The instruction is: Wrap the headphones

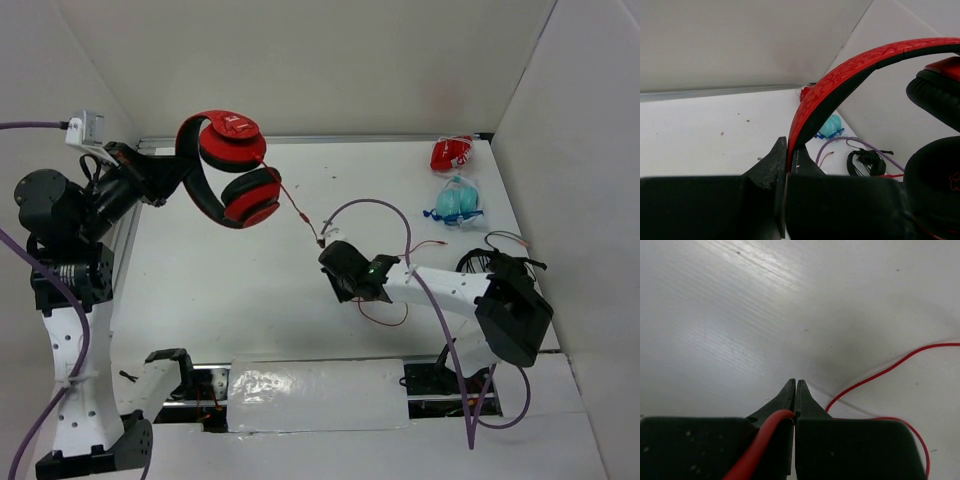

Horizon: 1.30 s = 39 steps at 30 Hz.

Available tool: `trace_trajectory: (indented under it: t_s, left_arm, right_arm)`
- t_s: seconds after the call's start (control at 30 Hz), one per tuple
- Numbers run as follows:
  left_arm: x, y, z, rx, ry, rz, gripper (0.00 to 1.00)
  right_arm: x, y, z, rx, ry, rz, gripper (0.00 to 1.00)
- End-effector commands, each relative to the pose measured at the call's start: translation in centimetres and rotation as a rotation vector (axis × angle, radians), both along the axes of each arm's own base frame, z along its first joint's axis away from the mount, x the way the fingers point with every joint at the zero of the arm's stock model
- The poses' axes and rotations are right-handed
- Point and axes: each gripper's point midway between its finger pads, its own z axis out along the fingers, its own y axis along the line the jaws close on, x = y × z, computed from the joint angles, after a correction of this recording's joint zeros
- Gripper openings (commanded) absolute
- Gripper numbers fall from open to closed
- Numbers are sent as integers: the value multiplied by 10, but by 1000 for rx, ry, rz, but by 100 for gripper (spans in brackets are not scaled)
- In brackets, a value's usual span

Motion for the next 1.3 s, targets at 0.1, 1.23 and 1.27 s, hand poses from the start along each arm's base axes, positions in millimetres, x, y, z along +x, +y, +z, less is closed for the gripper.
trace_trajectory:
  t_s: [0.1, 1.23, 1.27]
  left_arm:
    - [32, 4, 8, -46, 49, 25, 0]
    - [59, 37, -64, -106, 195, 171, 0]
    - [64, 42, -73, -106, 223, 189, 0]
  right_arm:
    - [-23, 45, 45, 114, -102, 334, 0]
    - [56, -54, 94, 363, -172, -262, 0]
    - [54, -55, 97, 375, -182, -237, 0]
